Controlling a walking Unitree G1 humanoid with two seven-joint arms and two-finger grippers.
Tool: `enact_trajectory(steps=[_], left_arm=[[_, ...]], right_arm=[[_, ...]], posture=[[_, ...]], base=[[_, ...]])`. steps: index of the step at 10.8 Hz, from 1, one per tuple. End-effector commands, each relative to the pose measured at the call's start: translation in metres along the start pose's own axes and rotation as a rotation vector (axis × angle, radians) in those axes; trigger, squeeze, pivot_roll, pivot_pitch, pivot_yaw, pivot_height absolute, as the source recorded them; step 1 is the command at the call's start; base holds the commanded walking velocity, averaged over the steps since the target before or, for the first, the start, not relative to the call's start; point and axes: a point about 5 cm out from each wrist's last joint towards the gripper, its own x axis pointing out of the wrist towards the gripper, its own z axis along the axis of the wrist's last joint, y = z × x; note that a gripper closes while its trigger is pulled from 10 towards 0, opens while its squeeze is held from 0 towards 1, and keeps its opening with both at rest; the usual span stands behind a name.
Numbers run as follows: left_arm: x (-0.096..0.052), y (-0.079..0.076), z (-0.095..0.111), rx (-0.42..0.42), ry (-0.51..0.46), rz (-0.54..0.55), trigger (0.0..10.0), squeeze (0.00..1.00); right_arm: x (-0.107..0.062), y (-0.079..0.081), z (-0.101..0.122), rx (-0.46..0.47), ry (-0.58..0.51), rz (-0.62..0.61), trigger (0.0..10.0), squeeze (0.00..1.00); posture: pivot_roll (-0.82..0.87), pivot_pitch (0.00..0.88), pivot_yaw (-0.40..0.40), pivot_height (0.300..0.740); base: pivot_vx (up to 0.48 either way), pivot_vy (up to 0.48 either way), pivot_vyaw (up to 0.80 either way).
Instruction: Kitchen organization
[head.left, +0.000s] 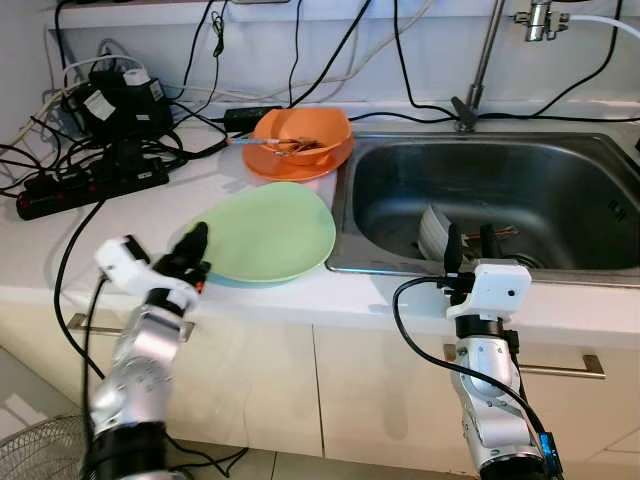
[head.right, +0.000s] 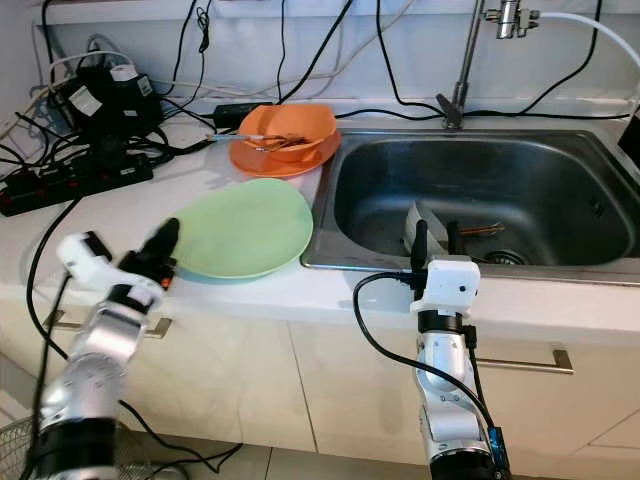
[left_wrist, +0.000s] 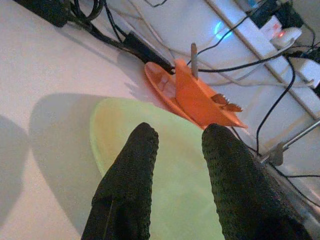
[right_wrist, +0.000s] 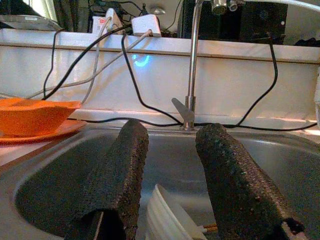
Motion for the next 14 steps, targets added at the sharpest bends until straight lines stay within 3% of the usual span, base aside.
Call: enact_trajectory(steps=[1,4,6,7,8,10,12,14], left_arm=[[-0.004,0.002,0.01,0.001,-0.023,-0.008,10.0,0.0],[-0.015,0.016,0.018,-0.027,-0.082,0.1,10.0,0.0],[-0.013,0.021,0.006,-0.059,0.025,0.203,10.0,0.0],[-0.007,0.015,0.007,-0.112,0.039,0.222,10.0,0.0],[0.0,0.003,0.013,-0.132,0.033,0.178,10.0,0.0],[0.007,-0.005,0.013,-0.156,0.073,0.17,10.0,0.0],[0.015,-0.011,0.018,-0.195,0.102,0.192,10.0,0.0],[0.014,-0.013,0.02,-0.182,0.109,0.199,10.0,0.0]], right_arm=[[-0.003,0.003,-0.006,0.0,0.031,0.01,10.0,0.0],[-0.004,0.004,-0.006,0.001,0.032,0.019,10.0,0.0],[-0.004,0.006,-0.007,0.002,0.034,0.026,10.0,0.0],[-0.004,0.007,-0.006,0.003,0.034,0.031,10.0,0.0],[-0.006,0.008,-0.007,0.005,0.037,0.034,10.0,0.0],[-0.006,0.011,-0.007,0.01,0.039,0.037,10.0,0.0],[-0.006,0.011,-0.007,0.01,0.041,0.041,10.0,0.0],[-0.006,0.011,-0.008,0.009,0.043,0.038,10.0,0.0]], posture=[[0.03,0.0,0.109,0.74],[0.03,0.0,0.111,0.74],[0.02,0.0,0.112,0.74],[0.02,0.0,0.112,0.74],[0.02,0.0,0.112,0.74],[0.02,0.0,0.114,0.74],[0.02,0.0,0.114,0.74],[0.03,0.0,0.11,0.74]], base=[[0.0,0.0,0.0],[0.0,0.0,0.0],[0.0,0.0,0.0],[0.0,0.0,0.0],[0.0,0.0,0.0],[0.0,0.0,0.0],[0.0,0.0,0.0],[0.0,0.0,0.0]])
